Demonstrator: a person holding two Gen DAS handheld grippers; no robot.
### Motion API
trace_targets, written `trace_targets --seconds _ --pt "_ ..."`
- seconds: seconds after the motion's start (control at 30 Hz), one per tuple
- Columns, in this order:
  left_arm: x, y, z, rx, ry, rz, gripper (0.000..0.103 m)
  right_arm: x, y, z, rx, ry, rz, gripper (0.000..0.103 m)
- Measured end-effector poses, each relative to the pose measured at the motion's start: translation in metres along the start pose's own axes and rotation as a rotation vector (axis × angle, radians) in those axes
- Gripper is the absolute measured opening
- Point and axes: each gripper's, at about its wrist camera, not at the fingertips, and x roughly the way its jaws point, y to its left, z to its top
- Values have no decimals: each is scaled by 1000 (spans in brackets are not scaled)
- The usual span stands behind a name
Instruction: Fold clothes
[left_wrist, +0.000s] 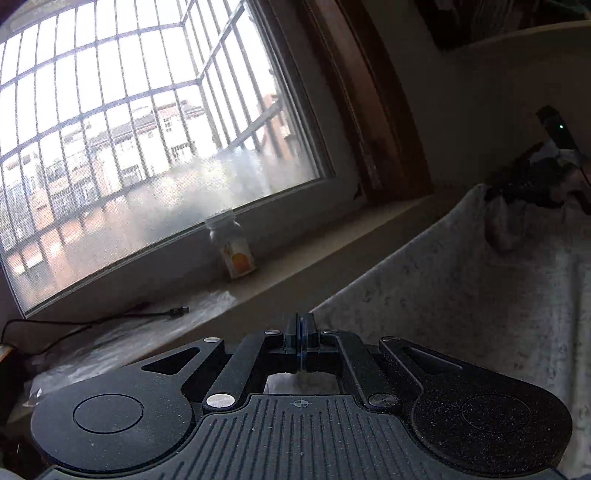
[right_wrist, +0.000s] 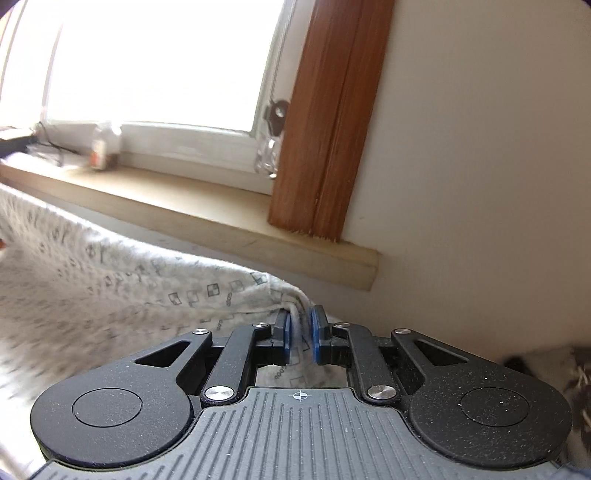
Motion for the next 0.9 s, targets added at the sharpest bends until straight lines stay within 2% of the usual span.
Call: trace_targets --seconds 0.23,0.3,0.37,0.43,0.53,0.63,0.67,0.73,0.8,0.9 --pt "-60 -46 -48 -27 51 -52 1 -47 23 -39 0 80 91 13" --pt "-68 -54 -58 -46 89 -67 1 -59 27 -50 -2 112 121 23" --pt "-71 -59 -64 -54 132 -81 4 -65 28 -53 5 136 155 42" --pt "-77 -60 -66 -66 154 -85 9 -73 28 -49 30 117 186 44" --pt "-85 -51 -63 -102 148 -76 13 -77 34 -39 63 69 242 56" --pt "-84 -37 -55 -126 145 -52 14 -76 44 -30 86 34 301 58" --pt "-82 -31 -51 -136 146 -42 18 -73 48 -28 85 30 309 61" --pt "-77 -23 -48 -164 153 -24 25 -62 58 -26 65 38 290 66" --pt "-67 -14 -47 -198 168 -12 38 -47 64 -30 60 60 239 70" --pt "-35 0 -49 -271 230 -13 40 -24 70 -40 46 101 178 70"
